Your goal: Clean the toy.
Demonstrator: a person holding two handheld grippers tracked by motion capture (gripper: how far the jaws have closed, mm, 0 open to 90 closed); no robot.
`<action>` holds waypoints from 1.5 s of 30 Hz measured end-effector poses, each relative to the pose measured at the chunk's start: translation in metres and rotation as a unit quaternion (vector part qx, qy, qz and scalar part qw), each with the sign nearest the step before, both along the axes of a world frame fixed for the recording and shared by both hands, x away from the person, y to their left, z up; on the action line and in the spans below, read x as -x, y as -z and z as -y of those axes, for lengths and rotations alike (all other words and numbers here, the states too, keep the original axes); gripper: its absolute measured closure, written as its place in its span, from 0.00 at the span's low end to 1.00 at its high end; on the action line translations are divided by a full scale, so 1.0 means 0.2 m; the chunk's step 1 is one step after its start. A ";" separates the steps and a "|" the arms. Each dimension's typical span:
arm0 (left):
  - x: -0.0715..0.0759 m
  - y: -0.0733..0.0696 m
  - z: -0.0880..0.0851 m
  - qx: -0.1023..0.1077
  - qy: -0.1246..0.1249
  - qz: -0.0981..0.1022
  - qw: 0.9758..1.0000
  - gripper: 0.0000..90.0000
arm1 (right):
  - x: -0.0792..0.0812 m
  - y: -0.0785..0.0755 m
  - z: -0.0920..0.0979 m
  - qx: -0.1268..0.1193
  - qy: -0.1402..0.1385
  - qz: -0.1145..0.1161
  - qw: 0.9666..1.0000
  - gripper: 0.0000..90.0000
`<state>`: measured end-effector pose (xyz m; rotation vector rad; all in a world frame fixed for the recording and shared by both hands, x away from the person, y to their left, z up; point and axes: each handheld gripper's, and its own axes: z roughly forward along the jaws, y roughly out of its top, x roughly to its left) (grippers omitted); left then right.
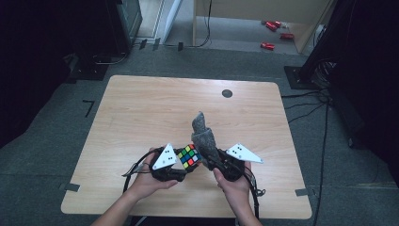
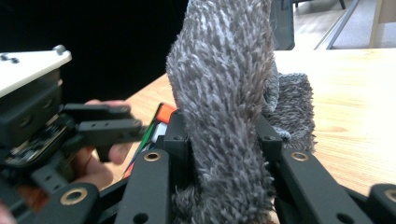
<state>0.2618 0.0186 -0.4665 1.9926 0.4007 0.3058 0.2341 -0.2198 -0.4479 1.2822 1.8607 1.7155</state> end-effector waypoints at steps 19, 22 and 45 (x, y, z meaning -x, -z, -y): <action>0.01 -0.03 -0.02 0.035 0.001 0.000 0.999 0.39 | 0.01 -0.01 0.04 -0.031 0.011 0.005 0.999 0.75; -0.01 -0.04 -0.04 0.041 -0.010 -0.002 0.999 0.39 | -0.01 0.03 0.05 -0.022 0.018 0.001 1.000 0.75; -0.03 -0.04 -0.07 0.061 -0.011 -0.015 0.998 0.39 | 0.03 -0.01 0.01 -0.018 0.019 0.005 1.000 0.74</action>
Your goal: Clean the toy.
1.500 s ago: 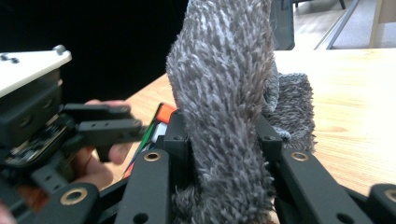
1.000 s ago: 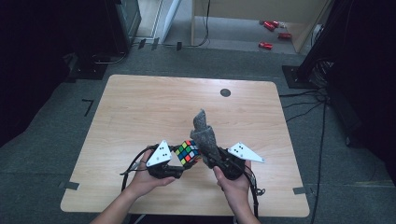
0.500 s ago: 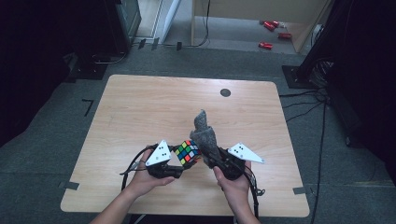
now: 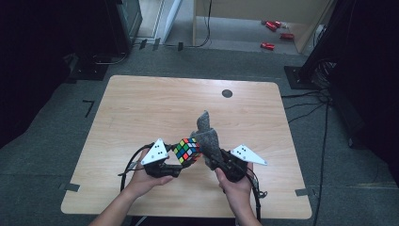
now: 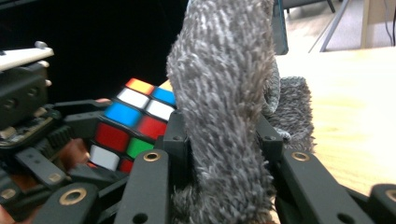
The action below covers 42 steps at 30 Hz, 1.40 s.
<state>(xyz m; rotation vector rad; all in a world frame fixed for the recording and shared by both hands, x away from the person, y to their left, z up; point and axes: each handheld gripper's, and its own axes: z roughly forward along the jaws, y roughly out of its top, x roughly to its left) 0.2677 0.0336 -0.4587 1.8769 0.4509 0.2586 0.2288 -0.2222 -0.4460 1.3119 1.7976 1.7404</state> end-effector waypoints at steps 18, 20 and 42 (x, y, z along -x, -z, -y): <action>0.01 0.00 0.01 -0.002 0.009 0.009 1.000 0.39 | -0.01 0.00 0.02 -0.029 0.000 -0.010 1.000 0.75; 0.02 0.00 0.02 -0.010 0.014 0.011 1.000 0.39 | 0.01 -0.02 0.00 -0.023 -0.003 -0.001 1.000 0.75; 0.05 0.00 0.05 -0.026 0.023 0.021 0.999 0.39 | 0.06 -0.08 -0.05 -0.019 -0.010 0.021 1.000 0.74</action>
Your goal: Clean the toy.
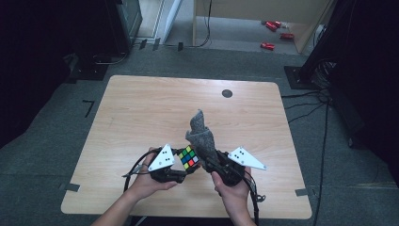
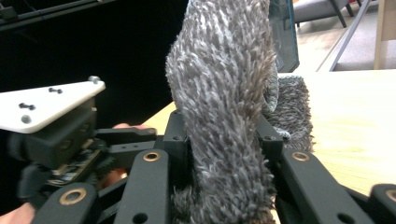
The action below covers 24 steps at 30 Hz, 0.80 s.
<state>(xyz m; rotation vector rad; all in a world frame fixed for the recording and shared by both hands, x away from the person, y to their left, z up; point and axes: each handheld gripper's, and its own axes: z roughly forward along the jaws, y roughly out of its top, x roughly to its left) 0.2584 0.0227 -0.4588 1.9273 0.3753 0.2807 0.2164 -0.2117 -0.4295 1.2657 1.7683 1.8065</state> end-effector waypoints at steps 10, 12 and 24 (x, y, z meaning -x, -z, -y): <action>-0.01 0.01 0.00 -0.013 -0.008 0.000 1.000 0.39 | 0.00 0.02 0.01 0.002 -0.007 -0.001 1.000 0.74; -0.01 0.01 0.01 -0.019 -0.010 0.000 1.000 0.39 | 0.03 -0.01 -0.03 0.023 -0.007 0.018 1.000 0.74; 0.00 0.01 0.08 -0.088 -0.045 -0.003 0.995 0.39 | 0.03 -0.01 -0.07 0.043 -0.011 0.022 0.999 0.74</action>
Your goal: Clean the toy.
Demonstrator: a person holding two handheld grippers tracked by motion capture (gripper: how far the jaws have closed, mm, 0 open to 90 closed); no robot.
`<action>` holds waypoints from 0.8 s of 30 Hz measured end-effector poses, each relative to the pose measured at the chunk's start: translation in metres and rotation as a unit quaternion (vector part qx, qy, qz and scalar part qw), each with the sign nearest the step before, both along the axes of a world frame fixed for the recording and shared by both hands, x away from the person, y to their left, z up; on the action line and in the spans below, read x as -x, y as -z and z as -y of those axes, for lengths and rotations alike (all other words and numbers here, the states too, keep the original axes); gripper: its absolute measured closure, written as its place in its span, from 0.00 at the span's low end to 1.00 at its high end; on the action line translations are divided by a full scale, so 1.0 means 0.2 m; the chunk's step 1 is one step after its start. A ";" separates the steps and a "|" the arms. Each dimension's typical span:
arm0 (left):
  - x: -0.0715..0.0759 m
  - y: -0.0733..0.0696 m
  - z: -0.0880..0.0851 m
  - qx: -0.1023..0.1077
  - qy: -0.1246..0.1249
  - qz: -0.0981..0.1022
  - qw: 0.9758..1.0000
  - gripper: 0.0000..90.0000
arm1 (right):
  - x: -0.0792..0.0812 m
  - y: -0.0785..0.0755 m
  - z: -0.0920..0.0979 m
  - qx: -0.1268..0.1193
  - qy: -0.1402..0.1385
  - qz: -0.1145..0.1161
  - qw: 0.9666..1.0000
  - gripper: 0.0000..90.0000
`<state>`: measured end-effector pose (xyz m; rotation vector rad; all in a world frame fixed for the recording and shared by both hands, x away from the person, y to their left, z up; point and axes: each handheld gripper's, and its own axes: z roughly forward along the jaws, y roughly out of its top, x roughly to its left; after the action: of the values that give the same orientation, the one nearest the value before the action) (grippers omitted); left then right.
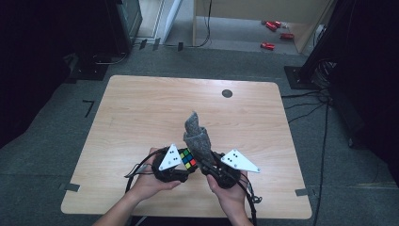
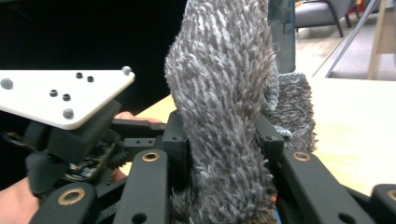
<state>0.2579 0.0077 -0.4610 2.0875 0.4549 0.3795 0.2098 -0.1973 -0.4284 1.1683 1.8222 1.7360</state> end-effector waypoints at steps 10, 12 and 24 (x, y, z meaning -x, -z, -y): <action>0.00 -0.01 -0.01 0.012 0.000 0.000 1.000 0.39 | -0.06 0.05 0.05 0.013 0.025 -0.018 0.999 0.73; 0.00 -0.01 -0.01 0.013 -0.001 -0.001 1.000 0.39 | -0.06 0.05 0.05 0.015 0.025 -0.019 0.999 0.73; 0.02 -0.03 -0.01 0.015 0.008 0.006 1.000 0.39 | -0.09 0.10 0.11 -0.008 0.039 -0.052 0.998 0.75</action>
<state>0.2548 0.0089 -0.4541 2.0569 0.4330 0.3740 0.2282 -0.2186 -0.4487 1.3411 1.7983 1.6789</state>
